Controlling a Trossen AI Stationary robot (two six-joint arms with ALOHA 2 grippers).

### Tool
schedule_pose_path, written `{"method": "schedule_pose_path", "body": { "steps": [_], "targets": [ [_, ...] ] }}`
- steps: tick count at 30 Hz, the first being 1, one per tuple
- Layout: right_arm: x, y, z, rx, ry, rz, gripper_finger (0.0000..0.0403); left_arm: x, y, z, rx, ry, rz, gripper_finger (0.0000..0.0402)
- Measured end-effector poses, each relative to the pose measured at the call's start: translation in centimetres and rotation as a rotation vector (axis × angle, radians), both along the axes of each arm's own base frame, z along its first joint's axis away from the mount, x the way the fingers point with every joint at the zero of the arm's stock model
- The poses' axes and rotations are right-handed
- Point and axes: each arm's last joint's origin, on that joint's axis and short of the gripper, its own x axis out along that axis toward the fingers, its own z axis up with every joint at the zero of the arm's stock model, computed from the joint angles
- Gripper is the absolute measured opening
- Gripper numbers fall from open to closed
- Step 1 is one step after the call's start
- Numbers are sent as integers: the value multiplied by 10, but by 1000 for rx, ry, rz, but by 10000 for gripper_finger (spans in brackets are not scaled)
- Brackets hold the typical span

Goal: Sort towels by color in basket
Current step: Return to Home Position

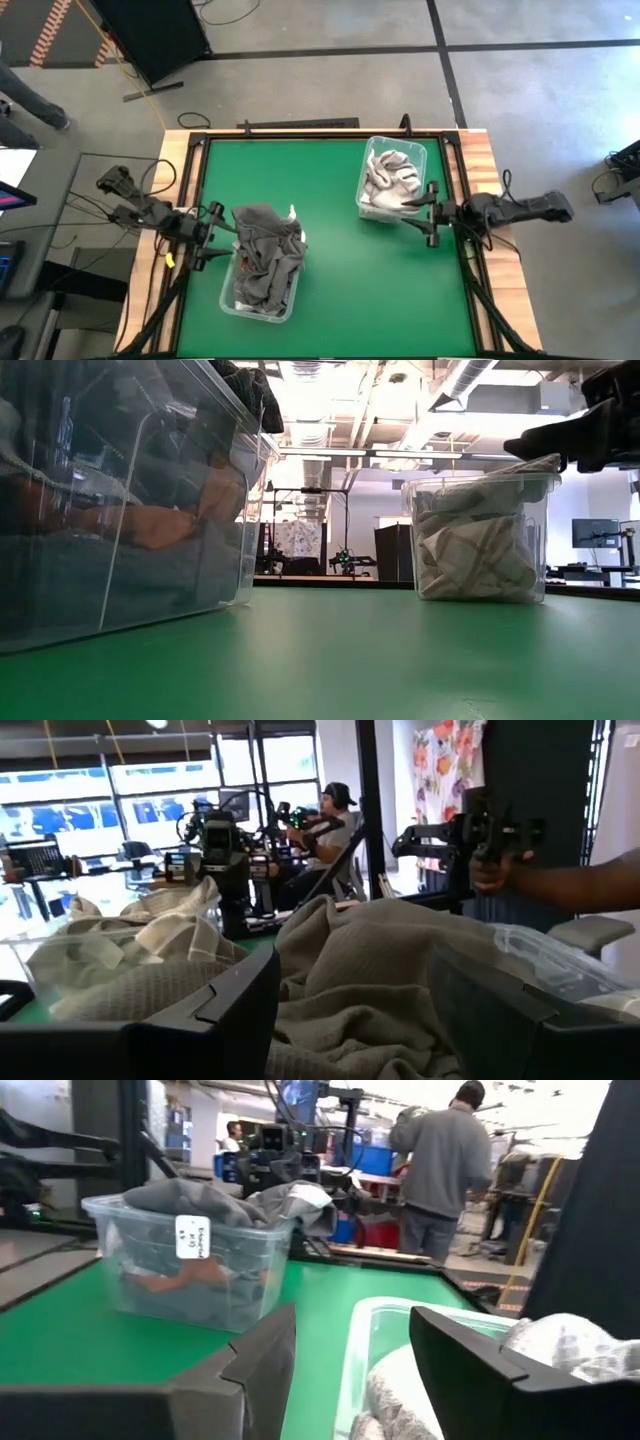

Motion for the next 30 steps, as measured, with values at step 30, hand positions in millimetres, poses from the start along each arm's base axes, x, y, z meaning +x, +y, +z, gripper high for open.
{"method": "schedule_pose_path", "body": {
  "steps": [30],
  "targets": [
    [1, -3, -3, 26, 26, 47, 217, 3, 3, -10, 40, 102, 23, 240]
  ]
}}
